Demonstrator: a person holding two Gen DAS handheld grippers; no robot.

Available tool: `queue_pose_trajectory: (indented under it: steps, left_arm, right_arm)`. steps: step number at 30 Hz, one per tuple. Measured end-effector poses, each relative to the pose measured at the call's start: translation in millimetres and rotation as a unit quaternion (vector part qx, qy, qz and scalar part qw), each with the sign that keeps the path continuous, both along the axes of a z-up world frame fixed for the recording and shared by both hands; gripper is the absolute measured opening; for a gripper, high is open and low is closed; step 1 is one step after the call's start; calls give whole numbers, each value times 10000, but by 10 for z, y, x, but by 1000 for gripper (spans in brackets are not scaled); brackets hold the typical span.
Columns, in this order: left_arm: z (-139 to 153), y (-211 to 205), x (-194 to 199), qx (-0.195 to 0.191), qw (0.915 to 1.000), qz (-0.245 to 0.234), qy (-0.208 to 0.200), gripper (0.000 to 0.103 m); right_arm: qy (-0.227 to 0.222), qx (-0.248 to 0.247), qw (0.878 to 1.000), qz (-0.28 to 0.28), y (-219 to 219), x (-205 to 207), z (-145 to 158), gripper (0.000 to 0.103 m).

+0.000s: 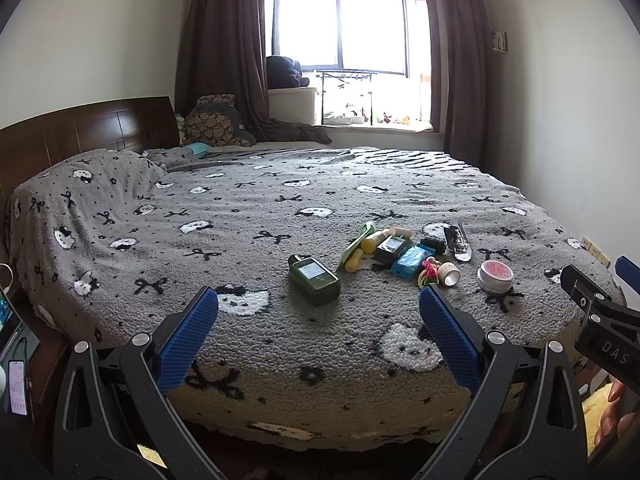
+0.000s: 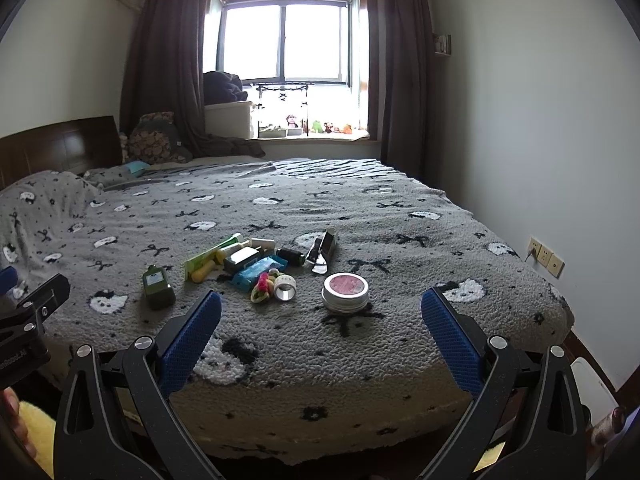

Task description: Collect trash

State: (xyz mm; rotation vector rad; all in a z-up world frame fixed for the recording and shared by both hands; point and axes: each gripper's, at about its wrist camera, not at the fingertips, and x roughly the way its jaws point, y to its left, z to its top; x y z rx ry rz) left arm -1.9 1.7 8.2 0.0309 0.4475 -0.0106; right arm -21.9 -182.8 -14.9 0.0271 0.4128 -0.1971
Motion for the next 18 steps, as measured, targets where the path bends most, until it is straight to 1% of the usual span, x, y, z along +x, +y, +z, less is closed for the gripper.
queue_pose_trajectory:
  steps: [18]
  left_arm:
    - [15,12,-9,-3,10000,8,-6,95]
  right_arm:
    - [-31,-20,10000,5,8,-2,23,100]
